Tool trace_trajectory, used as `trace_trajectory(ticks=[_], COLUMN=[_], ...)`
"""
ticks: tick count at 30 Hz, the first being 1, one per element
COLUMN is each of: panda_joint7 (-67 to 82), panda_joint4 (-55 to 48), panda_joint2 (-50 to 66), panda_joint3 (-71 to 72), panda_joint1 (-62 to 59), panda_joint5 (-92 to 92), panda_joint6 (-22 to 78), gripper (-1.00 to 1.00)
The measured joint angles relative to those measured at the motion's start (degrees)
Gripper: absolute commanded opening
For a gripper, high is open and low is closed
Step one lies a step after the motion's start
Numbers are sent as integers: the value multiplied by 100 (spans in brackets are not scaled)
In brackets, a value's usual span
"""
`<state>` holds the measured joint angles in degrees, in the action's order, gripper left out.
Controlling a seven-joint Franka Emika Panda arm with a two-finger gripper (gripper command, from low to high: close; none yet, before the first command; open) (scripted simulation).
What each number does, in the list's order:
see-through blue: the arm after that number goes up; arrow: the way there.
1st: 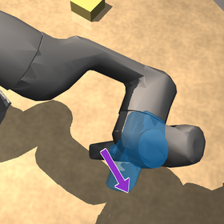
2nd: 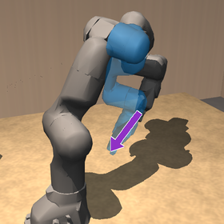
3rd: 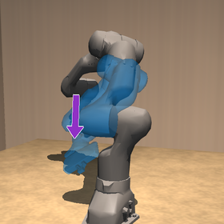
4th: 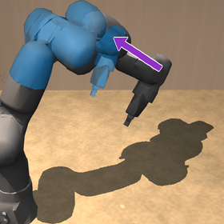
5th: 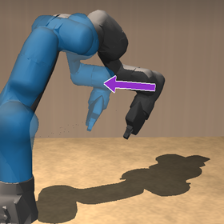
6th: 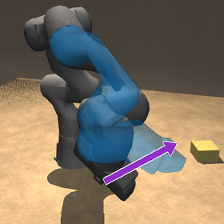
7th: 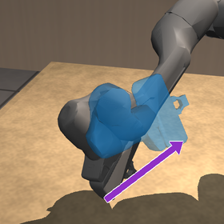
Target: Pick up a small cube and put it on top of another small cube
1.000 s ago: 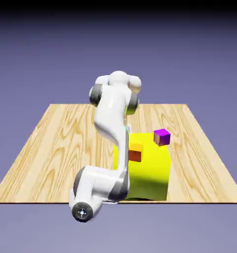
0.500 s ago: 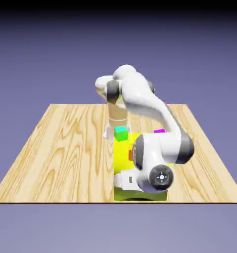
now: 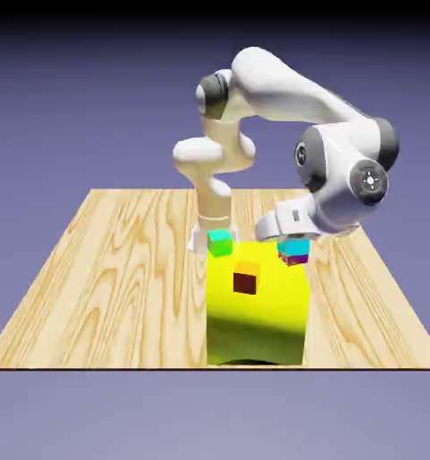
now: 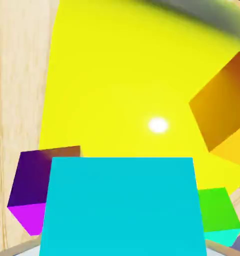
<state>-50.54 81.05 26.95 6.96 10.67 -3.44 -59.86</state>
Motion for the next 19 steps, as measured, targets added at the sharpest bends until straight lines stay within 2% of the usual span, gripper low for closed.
trace_trajectory(ticks=[7,10,16,17,19], panda_joint7=[194,315,338,341,344], panda_joint4=[1454,1616,2860,3015,3016], panda_joint2=[-879,-842,-1282,-1336,-1336], panda_joint3=[-346,-556,-551,-551,-550], panda_joint1=[-841,-1136,-1131,-1130,-1130], panda_joint5=[372,529,533,533,524], panda_joint6=[344,470,-334,-435,-435], gripper=[-100,-100,-100,100,100])
